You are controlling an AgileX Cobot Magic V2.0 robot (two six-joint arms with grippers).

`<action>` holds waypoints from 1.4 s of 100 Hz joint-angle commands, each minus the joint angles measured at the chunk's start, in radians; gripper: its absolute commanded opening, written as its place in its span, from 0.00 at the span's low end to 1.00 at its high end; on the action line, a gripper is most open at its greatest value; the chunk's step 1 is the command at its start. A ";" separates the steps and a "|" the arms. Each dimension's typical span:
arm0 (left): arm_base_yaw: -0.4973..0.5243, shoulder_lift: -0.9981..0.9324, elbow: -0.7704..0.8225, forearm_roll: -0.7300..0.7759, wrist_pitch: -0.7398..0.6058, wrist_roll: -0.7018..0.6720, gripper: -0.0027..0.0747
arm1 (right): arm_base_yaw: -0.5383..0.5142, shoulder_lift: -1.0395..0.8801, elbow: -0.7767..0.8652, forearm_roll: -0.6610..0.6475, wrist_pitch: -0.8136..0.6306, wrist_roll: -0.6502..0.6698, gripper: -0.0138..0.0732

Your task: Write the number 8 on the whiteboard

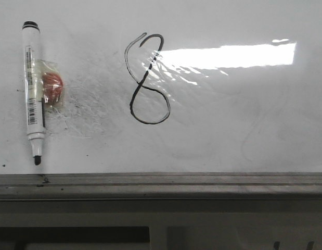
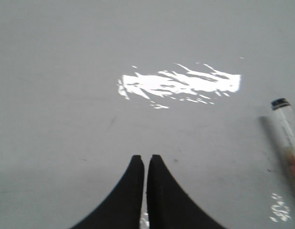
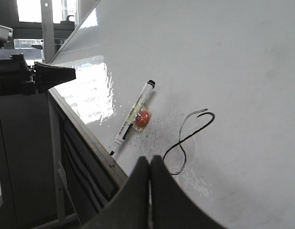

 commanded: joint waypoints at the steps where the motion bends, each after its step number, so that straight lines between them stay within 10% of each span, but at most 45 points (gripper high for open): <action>1: 0.079 -0.021 0.025 0.062 -0.053 -0.050 0.01 | -0.006 0.007 -0.026 -0.008 -0.078 -0.001 0.09; 39: 0.188 -0.053 0.041 0.070 0.324 -0.047 0.01 | -0.006 0.007 -0.026 -0.008 -0.078 -0.001 0.09; 140: 0.188 -0.051 0.041 0.070 0.317 -0.042 0.01 | -0.006 0.007 -0.024 -0.008 -0.078 -0.001 0.09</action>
